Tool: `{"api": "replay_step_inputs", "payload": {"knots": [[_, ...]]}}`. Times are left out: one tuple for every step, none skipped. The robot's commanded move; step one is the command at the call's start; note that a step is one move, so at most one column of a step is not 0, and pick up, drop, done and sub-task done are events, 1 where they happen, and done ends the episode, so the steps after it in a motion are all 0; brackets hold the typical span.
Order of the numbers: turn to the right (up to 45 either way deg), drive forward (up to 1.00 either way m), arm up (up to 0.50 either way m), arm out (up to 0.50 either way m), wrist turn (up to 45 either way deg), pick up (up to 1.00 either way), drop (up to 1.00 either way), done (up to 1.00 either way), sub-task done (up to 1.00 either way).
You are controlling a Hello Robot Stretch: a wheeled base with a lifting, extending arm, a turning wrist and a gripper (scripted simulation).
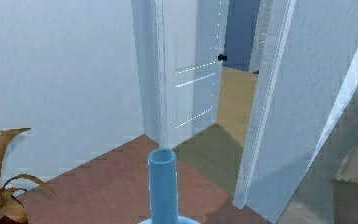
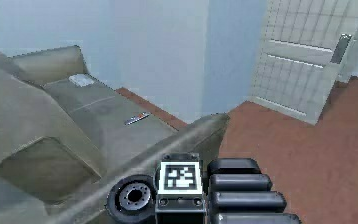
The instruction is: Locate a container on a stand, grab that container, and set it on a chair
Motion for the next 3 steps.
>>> {"api": "replay_step_inputs", "payload": {"knots": [[9.0, 0.0, 0.0, 0.0, 0.0, 0.0, 0.0, 0.0, 0.0], [0.0, 0.4, 0.0, 0.0, 0.0, 0.0, 0.0, 0.0, 0.0], [-12.0, 0.0, 0.0, 0.0, 0.0, 0.0, 0.0, 0.0, 0.0]]}}
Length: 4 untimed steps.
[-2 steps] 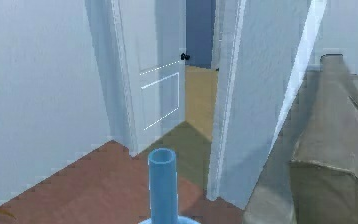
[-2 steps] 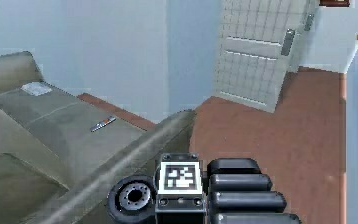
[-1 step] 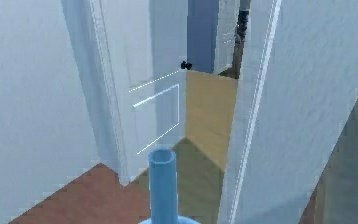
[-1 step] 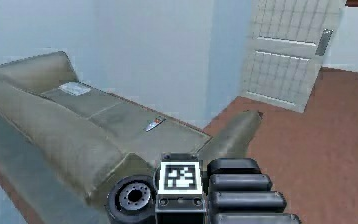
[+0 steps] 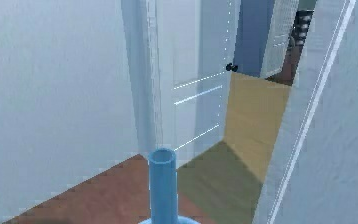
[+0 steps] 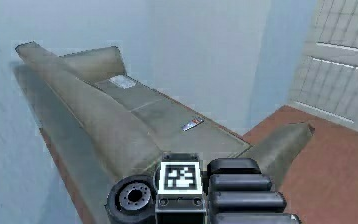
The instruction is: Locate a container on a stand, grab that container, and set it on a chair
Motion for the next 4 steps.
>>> {"api": "replay_step_inputs", "payload": {"knots": [[0.0, 1.0, 0.0, 0.0, 0.0, 0.0, 0.0, 0.0, 0.0], [0.0, 0.1, 0.0, 0.0, 0.0, 0.0, 0.0, 0.0, 0.0], [45.0, 0.0, 0.0, 0.0, 0.0, 0.0, 0.0, 0.0, 0.0], [0.0, 1.0, 0.0, 0.0, 0.0, 0.0, 0.0, 0.0, 0.0]]}}
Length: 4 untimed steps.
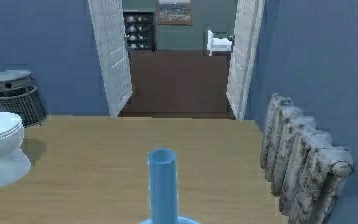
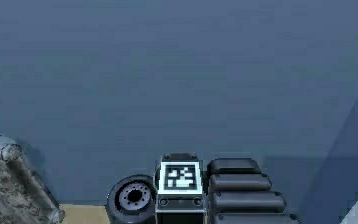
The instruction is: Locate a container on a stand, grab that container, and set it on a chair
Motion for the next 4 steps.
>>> {"api": "replay_step_inputs", "payload": {"knots": [[12.0, 0.0, 0.0, 0.0, 0.0, 0.0, 0.0, 0.0, 0.0], [0.0, 0.2, 0.0, 0.0, 0.0, 0.0, 0.0, 0.0, 0.0], [-45.0, 0.0, 0.0, 0.0, 0.0, 0.0, 0.0, 0.0, 0.0], [-6.0, 0.0, 0.0, 0.0, 0.0, 0.0, 0.0, 0.0, 0.0]]}}
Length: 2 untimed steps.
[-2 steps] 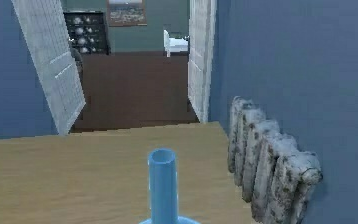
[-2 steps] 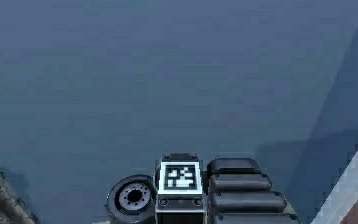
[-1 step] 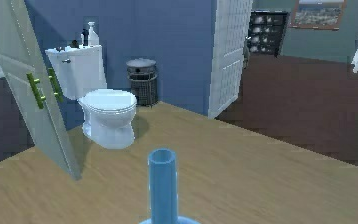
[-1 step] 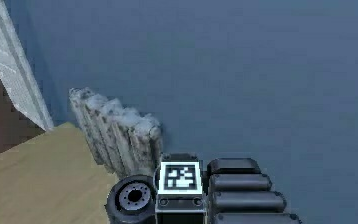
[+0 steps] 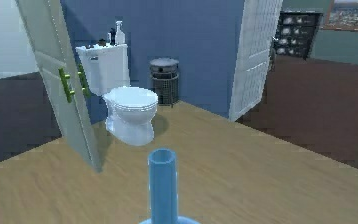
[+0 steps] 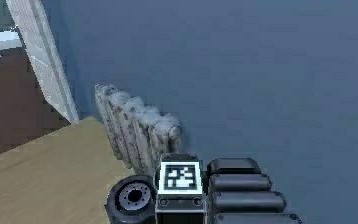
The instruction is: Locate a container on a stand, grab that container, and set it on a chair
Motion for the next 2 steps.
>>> {"api": "replay_step_inputs", "payload": {"knots": [[0.0, 0.4, 0.0, 0.0, 0.0, 0.0, 0.0, 0.0, 0.0], [-45.0, 0.0, 0.0, 0.0, 0.0, 0.0, 0.0, 0.0, 0.0]]}}
